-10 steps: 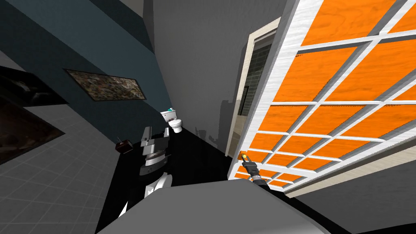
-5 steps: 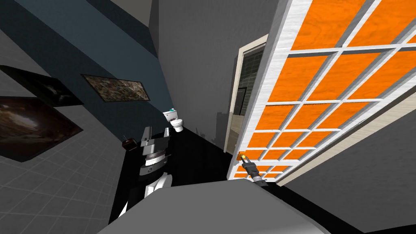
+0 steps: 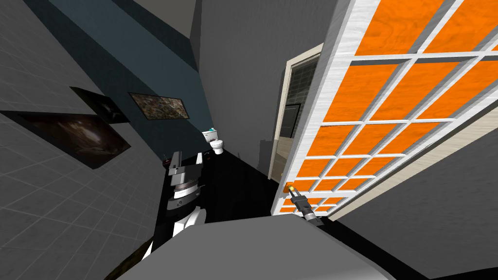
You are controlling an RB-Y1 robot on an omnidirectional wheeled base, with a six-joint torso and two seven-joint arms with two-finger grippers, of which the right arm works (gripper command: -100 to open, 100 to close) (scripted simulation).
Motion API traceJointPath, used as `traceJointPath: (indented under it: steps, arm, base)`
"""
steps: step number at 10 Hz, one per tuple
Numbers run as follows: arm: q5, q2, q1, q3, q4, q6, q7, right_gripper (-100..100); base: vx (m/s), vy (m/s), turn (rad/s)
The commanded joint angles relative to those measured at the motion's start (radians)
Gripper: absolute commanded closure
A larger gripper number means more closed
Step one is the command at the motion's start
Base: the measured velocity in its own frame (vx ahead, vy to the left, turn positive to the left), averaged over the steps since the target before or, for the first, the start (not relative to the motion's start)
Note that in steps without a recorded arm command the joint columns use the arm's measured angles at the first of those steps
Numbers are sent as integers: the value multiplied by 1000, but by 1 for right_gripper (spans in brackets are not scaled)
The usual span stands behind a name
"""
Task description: Pull the door open
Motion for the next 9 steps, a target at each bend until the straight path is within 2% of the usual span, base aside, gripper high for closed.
traceJointPath:
  steps: [1, 2, 3, 4, 5, 7, 9]
  arm:
    - [12, -12, 3, -1, 22, 24, -11, 100]
    - [20, -19, 5, 0, 30, 38, -19, 100]
    - [15, -15, 1, 2, 21, 30, -15, 100]
    - [37, -22, 25, 12, 20, 69, -28, 100]
    - [23, -15, 56, 13, -8, 64, -25, -100]
    - [16, -11, 103, 20, -25, 93, -23, -100]
    - [11, -9, 136, 24, -38, 114, -21, -100]
  base:
    - [-217, -70, 119]
    - [-256, -71, 114]
    - [-122, -32, 19]
    - [-132, -27, 61]
    - [-101, 10, -158]
    - [-4, 61, -220]
    - [-5, 54, -135]
